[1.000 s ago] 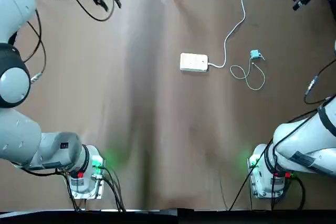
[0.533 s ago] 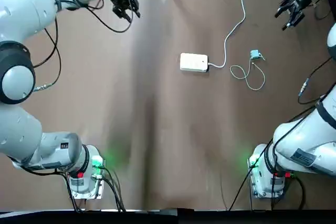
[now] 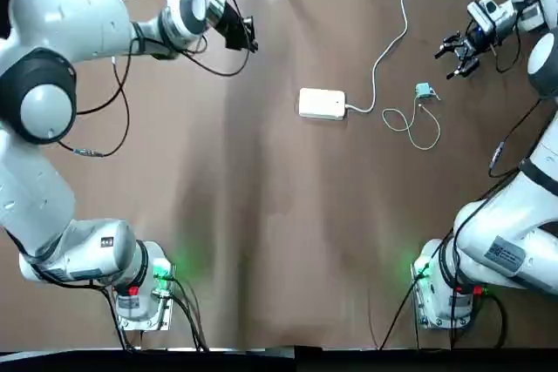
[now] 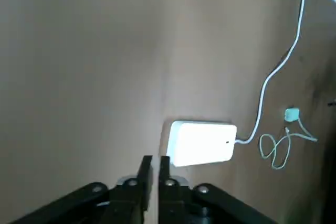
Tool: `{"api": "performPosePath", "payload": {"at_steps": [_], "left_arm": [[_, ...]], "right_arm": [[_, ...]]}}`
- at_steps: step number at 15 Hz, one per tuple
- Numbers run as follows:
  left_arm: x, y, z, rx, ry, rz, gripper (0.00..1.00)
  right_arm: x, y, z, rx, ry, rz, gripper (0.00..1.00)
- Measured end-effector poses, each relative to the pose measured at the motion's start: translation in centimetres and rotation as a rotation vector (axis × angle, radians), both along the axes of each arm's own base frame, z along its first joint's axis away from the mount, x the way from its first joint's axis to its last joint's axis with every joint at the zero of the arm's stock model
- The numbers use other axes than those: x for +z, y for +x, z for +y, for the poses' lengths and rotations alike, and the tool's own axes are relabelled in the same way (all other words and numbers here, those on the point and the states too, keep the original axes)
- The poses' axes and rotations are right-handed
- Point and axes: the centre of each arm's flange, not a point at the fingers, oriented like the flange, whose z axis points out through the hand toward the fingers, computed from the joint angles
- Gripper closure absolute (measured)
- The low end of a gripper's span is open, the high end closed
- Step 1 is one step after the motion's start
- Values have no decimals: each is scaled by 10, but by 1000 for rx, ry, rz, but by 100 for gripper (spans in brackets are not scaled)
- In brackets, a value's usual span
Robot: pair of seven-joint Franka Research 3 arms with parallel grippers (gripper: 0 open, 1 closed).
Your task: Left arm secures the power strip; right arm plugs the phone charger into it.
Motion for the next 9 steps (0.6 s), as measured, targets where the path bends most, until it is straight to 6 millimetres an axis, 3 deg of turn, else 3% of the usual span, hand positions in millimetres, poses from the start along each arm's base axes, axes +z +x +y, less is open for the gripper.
{"api": "performPosePath", "payload": {"at_steps": [1,2,3,5,9], "left_arm": [[-13,-1,-7,17,-18,0,94],[-25,-3,-15,30,-32,-1,94],[-47,-10,-31,48,-54,-3,94],[-71,-19,-45,53,-73,12,96],[-102,-42,-80,75,-83,-41,99]], "right_arm": [[-13,-3,-4,-16,38,-13,0],[-27,-7,-7,-27,72,-26,0],[-56,-13,-8,-55,132,-34,0],[-85,-19,-7,-90,186,-32,0],[-116,-29,-9,-123,233,-24,0]]}}
